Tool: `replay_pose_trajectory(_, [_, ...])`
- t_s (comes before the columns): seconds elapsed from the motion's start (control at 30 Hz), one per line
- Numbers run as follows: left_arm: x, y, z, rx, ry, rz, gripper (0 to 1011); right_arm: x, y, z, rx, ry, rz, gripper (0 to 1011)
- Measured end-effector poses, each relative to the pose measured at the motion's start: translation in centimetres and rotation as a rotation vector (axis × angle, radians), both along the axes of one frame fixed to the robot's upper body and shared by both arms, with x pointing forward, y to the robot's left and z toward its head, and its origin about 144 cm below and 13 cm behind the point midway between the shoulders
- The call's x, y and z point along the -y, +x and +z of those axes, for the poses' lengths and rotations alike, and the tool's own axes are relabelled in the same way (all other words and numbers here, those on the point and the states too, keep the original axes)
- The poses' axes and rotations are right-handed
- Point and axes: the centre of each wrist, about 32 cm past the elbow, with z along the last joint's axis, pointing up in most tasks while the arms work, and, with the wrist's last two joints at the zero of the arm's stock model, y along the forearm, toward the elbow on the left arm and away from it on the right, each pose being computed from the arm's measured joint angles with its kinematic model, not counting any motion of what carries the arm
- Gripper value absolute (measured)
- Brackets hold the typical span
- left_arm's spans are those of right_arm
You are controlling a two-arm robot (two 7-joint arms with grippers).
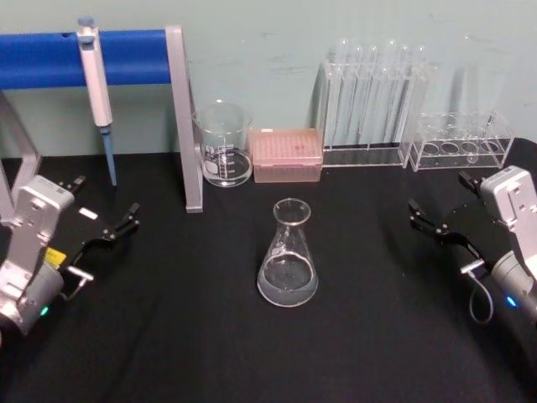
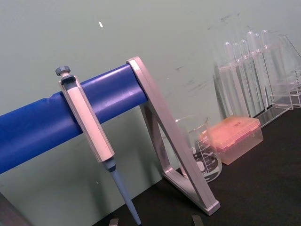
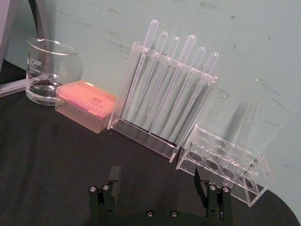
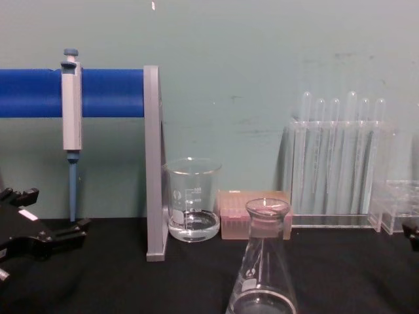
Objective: Grasp the erlenmeyer flask with one hand, shake it three times, then place it back.
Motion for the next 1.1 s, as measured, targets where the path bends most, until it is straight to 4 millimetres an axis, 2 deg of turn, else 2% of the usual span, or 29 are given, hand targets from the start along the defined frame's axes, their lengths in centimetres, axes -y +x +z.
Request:
replay_pose_trajectory(0.73, [0.0, 0.0, 0.0, 0.000, 0.000, 0.000, 1001, 0.0, 0.0, 0.0, 0.000, 0.000, 0.000, 1003])
replay_pose_trajectory(1.1, [0.0, 0.0, 0.0, 0.000, 0.000, 0.000, 1001, 0.8, -0.5, 1.3, -0.047, 0.106, 0.080, 1002])
